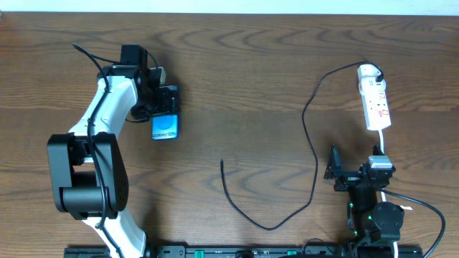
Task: Plug charger to phone and switch on socket
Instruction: 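Lift the phone with the left gripper and tilt it upright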
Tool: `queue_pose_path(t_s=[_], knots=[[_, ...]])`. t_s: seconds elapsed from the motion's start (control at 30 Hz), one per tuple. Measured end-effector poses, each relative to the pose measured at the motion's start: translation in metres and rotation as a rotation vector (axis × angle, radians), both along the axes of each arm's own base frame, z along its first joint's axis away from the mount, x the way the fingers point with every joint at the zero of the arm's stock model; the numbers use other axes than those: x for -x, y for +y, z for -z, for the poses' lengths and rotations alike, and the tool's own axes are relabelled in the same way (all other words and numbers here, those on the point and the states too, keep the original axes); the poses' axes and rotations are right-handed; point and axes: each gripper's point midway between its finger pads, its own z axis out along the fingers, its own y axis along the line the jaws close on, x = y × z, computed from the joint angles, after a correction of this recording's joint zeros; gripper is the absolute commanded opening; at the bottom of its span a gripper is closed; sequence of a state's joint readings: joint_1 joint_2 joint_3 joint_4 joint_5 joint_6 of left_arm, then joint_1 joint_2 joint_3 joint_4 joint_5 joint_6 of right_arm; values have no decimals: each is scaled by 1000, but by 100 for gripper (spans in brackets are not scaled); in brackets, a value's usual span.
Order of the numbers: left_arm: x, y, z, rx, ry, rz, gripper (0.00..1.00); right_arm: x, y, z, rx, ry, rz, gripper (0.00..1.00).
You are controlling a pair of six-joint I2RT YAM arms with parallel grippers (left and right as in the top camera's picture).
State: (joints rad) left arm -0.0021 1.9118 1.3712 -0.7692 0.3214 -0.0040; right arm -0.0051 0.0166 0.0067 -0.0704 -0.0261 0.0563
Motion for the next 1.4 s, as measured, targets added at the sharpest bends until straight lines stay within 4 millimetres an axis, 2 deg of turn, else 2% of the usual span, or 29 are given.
queue_pose_path(t_s=[0.17,0.37,0.63,0.9,1.4], knots=[[2,-34,-13,210,1,37,7,0,0,0,0,0,0,99],[5,-71,-39,470,9,57,7,0,0,0,0,0,0,99],[3,-101,-76,767,72,-17,7,0,0,0,0,0,0,99],[-3,-115,-108,982,200,-137,7,0,0,0,0,0,0,99],[-26,-118,-129,1097,388,-380,7,0,0,0,0,0,0,99]])
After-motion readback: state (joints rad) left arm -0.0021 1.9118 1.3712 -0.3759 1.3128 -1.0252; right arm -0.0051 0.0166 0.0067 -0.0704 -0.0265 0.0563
